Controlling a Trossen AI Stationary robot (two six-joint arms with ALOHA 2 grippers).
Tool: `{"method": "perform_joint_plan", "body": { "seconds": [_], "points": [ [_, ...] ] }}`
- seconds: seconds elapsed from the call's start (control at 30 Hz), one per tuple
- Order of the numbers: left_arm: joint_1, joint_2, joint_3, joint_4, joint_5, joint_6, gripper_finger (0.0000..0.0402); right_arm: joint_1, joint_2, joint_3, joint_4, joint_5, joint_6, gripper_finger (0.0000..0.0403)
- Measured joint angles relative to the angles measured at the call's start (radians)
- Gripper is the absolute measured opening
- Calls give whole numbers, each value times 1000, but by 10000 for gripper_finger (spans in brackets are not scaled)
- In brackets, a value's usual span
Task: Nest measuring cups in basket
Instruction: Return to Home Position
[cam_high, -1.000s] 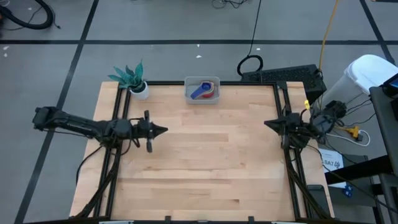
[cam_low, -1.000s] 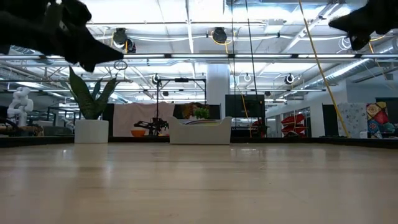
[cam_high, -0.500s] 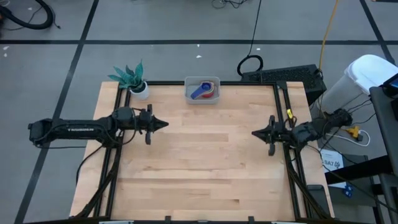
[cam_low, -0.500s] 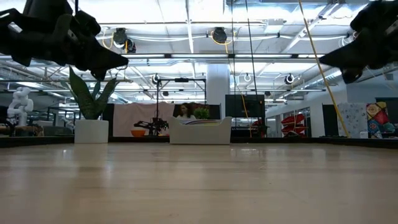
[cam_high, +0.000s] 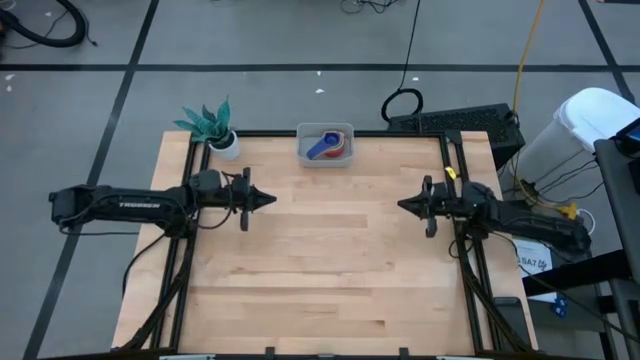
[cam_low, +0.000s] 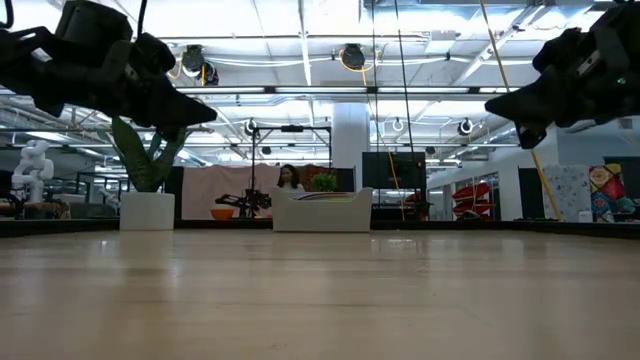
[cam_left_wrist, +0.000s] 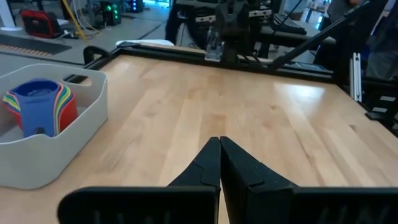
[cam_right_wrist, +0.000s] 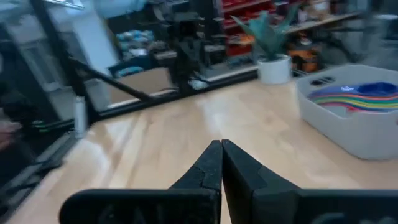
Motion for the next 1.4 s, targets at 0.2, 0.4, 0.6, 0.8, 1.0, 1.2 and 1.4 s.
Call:
{"method": "perform_joint_plan", "body": {
  "seconds": [0.2, 0.4, 0.6, 0.8, 1.0, 1.2, 1.4],
  "points": [
    [0, 15, -27, 51, -5, -1, 3, -101, 66, -9, 49, -149, 0, 0],
    [-3, -7, -163, 188, -73, -65, 3, -103, 96, -9, 47, -150, -7, 0],
    [-37, -20, -167, 188, -82, -61, 3, -112, 120, -10, 44, -132, -10, 0],
    [-75, -40, -166, 127, -149, -73, 3, -112, 162, -11, 37, -128, 1, 0],
    [-133, -206, -166, -65, -213, -84, 3, -112, 199, -11, 37, -128, 3, 0],
    [-163, -465, -166, -290, -266, -58, 3, -112, 208, -11, 49, -127, -5, 0],
    [-164, -643, -166, -492, -263, -73, 3, -112, 208, -11, 61, -127, -44, 0]
  ]
}}
